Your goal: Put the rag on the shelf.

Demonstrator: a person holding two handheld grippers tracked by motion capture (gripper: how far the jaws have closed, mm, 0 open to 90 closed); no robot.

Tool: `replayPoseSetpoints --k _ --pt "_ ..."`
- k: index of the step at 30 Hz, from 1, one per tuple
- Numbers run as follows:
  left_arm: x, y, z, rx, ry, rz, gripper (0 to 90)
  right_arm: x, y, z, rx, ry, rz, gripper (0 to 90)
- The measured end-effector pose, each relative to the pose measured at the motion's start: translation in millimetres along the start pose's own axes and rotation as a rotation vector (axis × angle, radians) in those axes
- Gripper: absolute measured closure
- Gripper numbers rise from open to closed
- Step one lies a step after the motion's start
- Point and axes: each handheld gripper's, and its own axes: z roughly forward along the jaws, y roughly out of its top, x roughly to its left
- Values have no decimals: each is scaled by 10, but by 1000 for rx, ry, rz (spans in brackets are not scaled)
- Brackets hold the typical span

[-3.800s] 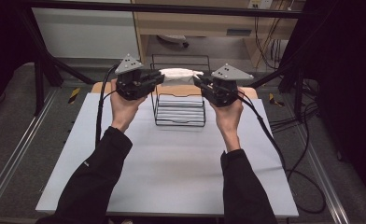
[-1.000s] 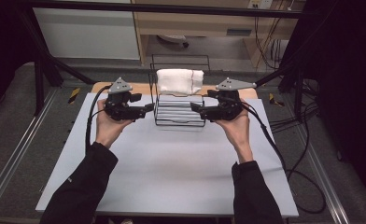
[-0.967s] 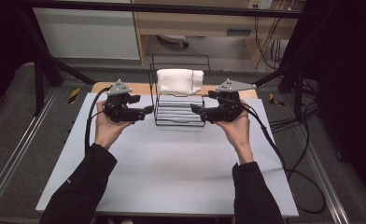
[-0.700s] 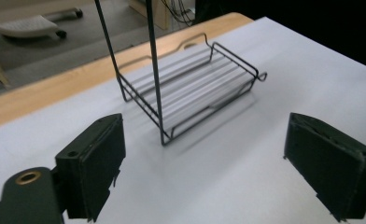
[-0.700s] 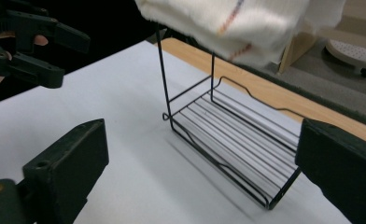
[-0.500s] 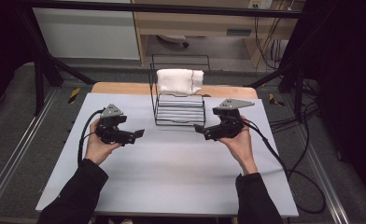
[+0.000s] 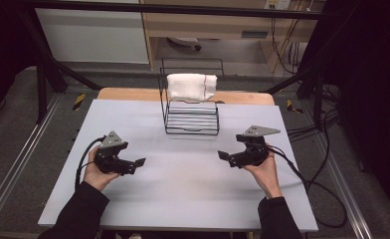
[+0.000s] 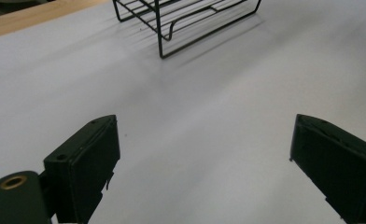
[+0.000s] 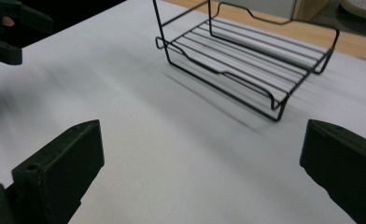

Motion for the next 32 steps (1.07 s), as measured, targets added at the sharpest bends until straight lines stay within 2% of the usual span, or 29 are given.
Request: replayPoseSetpoints --k 4,7,13,16,18,21,28,30,32 --pt "37 -164 -41 11 -4 -11 82 -48 -192 -39 14 3 0 2" --pt "65 -282 -80 15 0 -17 82 -70 -322 -64 39 2 18 2" --pt "130 -487 -160 22 9 -38 82 -123 -558 -140 52 -4 45 2" --pt "162 -570 -209 16 12 -57 83 -150 -667 -190 72 -16 50 2" --pt "172 -620 -236 7 15 -66 85 -168 -732 -230 64 -17 56 2" --pt "187 -682 -257 5 15 -78 85 -182 -802 -283 61 -19 78 2" --pt "190 -727 -274 9 15 -80 85 -195 -890 -366 57 -13 78 3" --pt "188 -733 -286 -4 3 -95 85 -192 -897 -371 57 -11 83 3" --pt "184 -734 -296 -7 6 -90 86 -185 -898 -371 55 -6 86 3"
